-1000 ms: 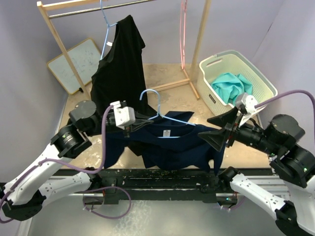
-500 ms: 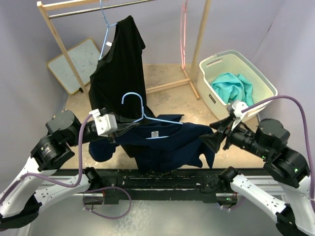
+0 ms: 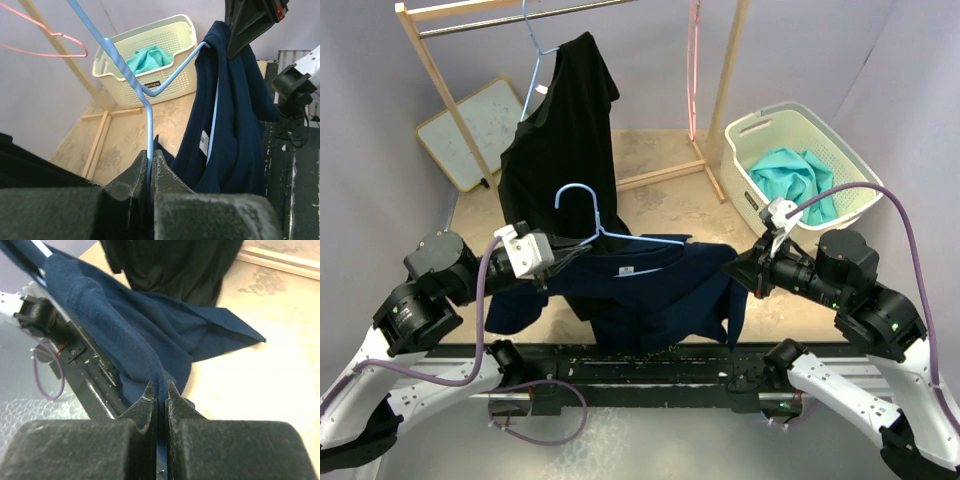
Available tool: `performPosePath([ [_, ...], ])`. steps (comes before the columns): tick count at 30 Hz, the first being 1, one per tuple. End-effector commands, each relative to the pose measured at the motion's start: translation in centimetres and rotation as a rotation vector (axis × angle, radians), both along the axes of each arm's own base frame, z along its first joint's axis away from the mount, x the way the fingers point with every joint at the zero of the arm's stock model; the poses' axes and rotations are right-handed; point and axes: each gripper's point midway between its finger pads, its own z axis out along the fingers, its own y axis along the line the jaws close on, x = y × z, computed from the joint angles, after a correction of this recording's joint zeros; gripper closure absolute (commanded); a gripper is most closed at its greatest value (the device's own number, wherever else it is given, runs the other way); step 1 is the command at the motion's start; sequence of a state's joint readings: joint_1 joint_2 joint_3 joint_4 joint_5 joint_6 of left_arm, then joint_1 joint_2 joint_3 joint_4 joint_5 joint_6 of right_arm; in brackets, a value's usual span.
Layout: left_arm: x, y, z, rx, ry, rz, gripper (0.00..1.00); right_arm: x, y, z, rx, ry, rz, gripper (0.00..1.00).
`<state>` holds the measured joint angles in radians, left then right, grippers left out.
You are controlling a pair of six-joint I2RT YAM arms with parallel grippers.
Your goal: Remove the t-shirt from the hanger
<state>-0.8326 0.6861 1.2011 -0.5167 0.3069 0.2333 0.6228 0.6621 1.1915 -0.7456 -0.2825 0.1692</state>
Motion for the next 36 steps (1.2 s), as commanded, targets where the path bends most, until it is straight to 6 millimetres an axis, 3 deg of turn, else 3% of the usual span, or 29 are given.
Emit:
performPosePath([
  [1,0.2,3.9,6.0,-0.139,-0.157,0.156,1.0,2.1,-1.8,0.0,-0.03,0.009,-0.17,1.0],
  [10,-1.3,11.1,9.6,-0.3,-0.255,0.366,1.0,5.3,-8.3,-1.3,-0.148,0.043,-0.615,1.0],
  [14,-1.6,11.9,9.2,-0.297,-0.239,0.386,1.0,5.5,-9.6,-1.3,-0.161,0.036,-0.693,1.0],
  [16,-1.7,12.1,9.3,-0.32,-0.237,0.389,1.0,5.5,-9.2,-1.5,-0.165,0.045,-0.67,1.0],
  [19,-1.3,10.5,9.0,-0.327,-0.222,0.344,1.0,5.0,-7.1,-1.4,-0.145,0.06,-0.546,1.0],
  [22,0.2,7.3,7.7,-0.268,-0.18,0.291,1.0,4.1,-4.5,0.0,-0.086,0.024,-0.377,0.98],
  [25,2.3,4.3,6.2,-0.208,-0.144,0.264,1.0,2.4,-3.4,2.6,-0.009,-0.025,-0.261,0.71],
  [27,3.8,3.0,5.3,-0.177,-0.128,0.278,1.0,1.0,-3.4,4.8,0.047,-0.071,-0.222,0.51],
  [29,5.3,2.1,4.6,-0.149,-0.111,0.301,1.0,-0.5,-3.9,7.1,0.107,-0.126,-0.195,0.4],
  [33,7.2,0.6,2.5,-0.03,-0.07,0.321,1.0,-3.5,-4.9,10.2,0.192,-0.186,-0.147,0.4],
  [36,7.3,-0.4,0.0,0.105,-0.016,0.273,1.0,-4.8,-5.8,12.2,0.233,-0.233,-0.141,0.41],
])
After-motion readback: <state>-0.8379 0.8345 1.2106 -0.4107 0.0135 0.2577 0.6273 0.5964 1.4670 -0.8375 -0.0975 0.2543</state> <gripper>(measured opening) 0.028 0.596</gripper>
